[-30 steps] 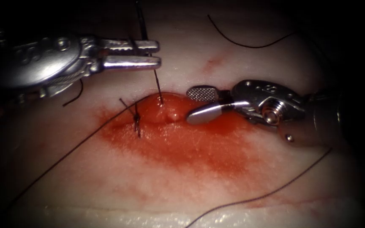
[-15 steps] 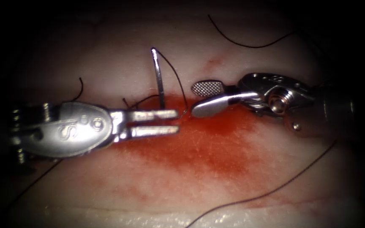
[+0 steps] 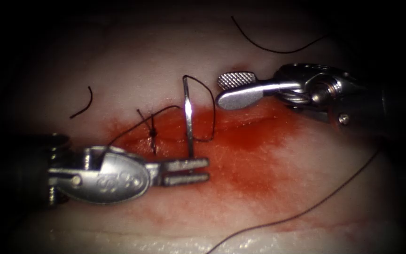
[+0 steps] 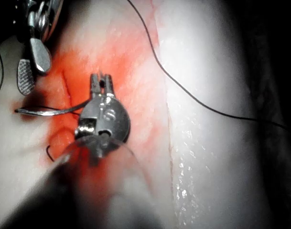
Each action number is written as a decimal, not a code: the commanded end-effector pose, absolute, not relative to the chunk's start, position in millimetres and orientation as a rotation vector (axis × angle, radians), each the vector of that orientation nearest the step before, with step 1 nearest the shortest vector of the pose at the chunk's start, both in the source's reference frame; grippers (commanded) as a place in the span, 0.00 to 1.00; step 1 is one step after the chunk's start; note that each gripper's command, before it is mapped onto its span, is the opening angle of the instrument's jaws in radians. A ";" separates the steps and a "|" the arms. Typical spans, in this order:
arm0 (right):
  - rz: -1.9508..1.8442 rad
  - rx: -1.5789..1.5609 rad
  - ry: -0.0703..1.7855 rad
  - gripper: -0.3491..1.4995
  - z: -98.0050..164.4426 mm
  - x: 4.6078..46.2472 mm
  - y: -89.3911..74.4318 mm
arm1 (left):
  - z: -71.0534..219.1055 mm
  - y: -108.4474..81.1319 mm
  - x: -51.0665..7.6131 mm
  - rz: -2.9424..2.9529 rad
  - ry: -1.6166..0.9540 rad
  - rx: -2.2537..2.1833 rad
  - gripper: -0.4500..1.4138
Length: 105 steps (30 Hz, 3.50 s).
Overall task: Wound Closure
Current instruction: Pass needle to right grasper, then insert left end-effector into wound
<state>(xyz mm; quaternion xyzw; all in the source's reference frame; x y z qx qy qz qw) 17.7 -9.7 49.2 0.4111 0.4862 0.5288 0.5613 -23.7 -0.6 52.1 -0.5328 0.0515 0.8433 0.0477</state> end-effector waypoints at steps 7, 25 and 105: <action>1.253 1.025 1.139 0.87 49.7 19.6 -11.3 | 52.7 -0.3 -25.1 2.587 0.184 -1.617 0.00; 1.364 1.103 1.100 0.75 50.3 22.3 -11.2 | 52.4 -0.2 -25.4 2.635 0.246 -1.649 0.00; 1.263 0.941 1.405 0.00 50.5 21.2 -9.8 | 61.7 2.7 -22.5 2.631 -0.488 -0.839 0.00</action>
